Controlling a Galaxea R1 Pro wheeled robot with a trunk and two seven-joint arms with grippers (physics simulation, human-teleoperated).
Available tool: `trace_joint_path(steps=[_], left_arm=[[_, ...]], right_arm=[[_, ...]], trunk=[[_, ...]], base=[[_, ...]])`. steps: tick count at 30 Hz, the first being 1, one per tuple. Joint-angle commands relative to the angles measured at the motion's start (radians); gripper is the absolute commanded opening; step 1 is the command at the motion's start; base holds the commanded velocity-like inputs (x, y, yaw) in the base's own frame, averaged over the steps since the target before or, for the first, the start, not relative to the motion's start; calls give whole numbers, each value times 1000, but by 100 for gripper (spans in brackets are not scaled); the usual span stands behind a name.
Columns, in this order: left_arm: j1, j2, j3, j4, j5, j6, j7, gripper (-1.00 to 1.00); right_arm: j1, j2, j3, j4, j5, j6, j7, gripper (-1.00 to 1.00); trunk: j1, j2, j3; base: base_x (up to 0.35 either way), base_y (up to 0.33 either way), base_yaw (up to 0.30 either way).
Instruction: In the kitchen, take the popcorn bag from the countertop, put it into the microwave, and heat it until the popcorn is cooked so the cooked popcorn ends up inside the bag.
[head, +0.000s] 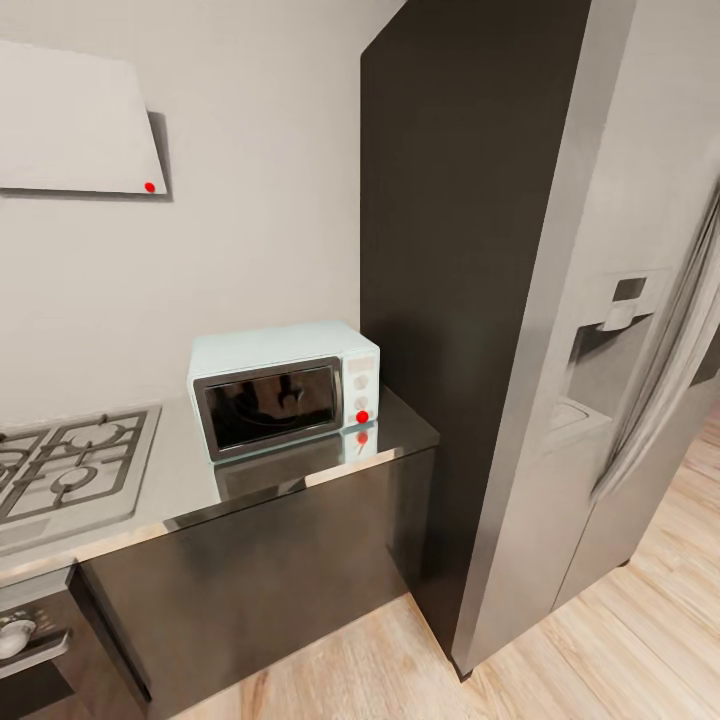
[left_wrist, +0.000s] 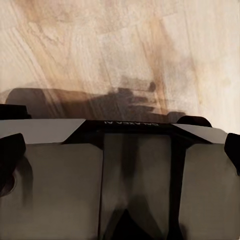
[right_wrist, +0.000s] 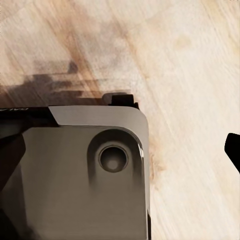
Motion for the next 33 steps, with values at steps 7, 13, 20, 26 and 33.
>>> trace_joint_path(steps=[7,13,20,26,33], left_arm=[[0,0,-8,1,10,-5,-3,100],[0,0,-8,1,10,-5,-2,100],[0,0,-9,1,10,-5,-2,100],[0,0,-9,1,10,-5,-3,100],[0,0,-10,1,10,-5,-3,100]], right_arm=[[-1,1,-8,4,10,0,3,100],[-1,2,-9,4,10,4,2,100],[-1,2,-8,5,10,4,2,100],[-1,2,-8,5,10,4,2,100],[-1,2,-8,4,10,4,2,100]], trunk=[[0,-1,-1],[0,-1,-1],[0,-1,-1],[0,-1,-1],[0,-1,-1]], base=[[0,0,0],[0,0,173],[0,0,266],[0,0,269],[0,0,268]])
